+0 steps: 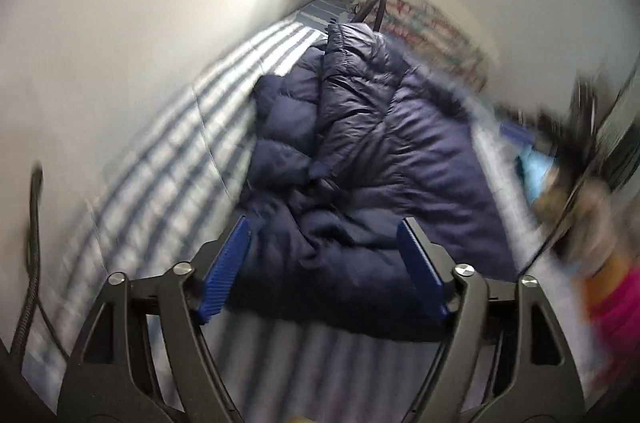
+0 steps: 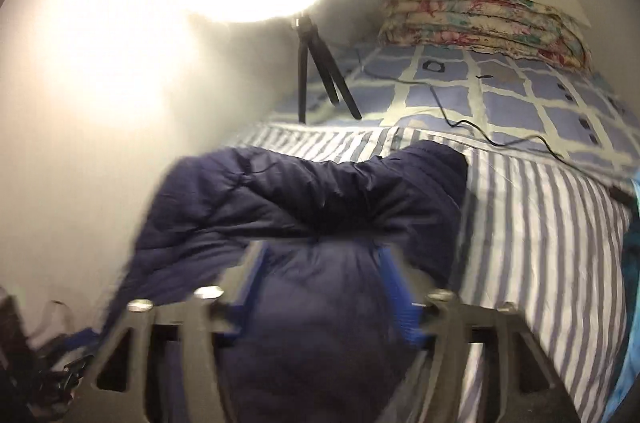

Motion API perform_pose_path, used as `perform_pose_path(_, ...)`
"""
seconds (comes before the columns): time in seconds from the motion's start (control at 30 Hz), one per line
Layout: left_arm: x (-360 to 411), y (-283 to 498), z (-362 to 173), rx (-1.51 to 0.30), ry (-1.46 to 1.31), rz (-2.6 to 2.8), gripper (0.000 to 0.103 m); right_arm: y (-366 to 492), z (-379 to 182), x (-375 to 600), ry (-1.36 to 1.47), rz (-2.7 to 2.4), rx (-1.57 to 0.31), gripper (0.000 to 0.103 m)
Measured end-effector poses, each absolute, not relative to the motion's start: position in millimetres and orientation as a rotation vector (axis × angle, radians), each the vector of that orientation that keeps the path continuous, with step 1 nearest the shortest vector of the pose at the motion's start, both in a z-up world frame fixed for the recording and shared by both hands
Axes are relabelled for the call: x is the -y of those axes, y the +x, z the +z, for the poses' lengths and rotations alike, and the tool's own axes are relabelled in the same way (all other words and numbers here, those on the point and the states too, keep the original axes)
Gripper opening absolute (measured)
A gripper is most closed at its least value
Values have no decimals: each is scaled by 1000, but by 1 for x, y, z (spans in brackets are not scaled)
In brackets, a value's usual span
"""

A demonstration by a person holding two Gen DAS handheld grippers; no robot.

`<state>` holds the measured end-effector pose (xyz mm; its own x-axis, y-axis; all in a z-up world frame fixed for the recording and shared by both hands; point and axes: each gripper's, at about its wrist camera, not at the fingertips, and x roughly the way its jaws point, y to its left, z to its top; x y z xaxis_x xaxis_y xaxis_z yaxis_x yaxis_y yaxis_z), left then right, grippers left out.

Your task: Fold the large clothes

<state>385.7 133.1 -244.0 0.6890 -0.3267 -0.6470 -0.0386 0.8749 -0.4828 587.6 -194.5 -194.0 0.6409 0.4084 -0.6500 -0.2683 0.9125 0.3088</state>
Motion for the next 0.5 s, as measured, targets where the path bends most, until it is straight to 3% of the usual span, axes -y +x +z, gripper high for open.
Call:
perform_pose_path(0.07, -150, 377, -247, -818, -647, -196, 79, 575, -194, 208, 229, 410, -796, 86)
perform_pose_path(0.37, -175, 362, -259, -831, -903, -183, 80, 547, -259, 258, 498, 424, -997, 87)
perform_pose_path(0.5, -175, 360, -268, -848, -933, -145, 85, 548, -277, 257, 579, 459, -1021, 87)
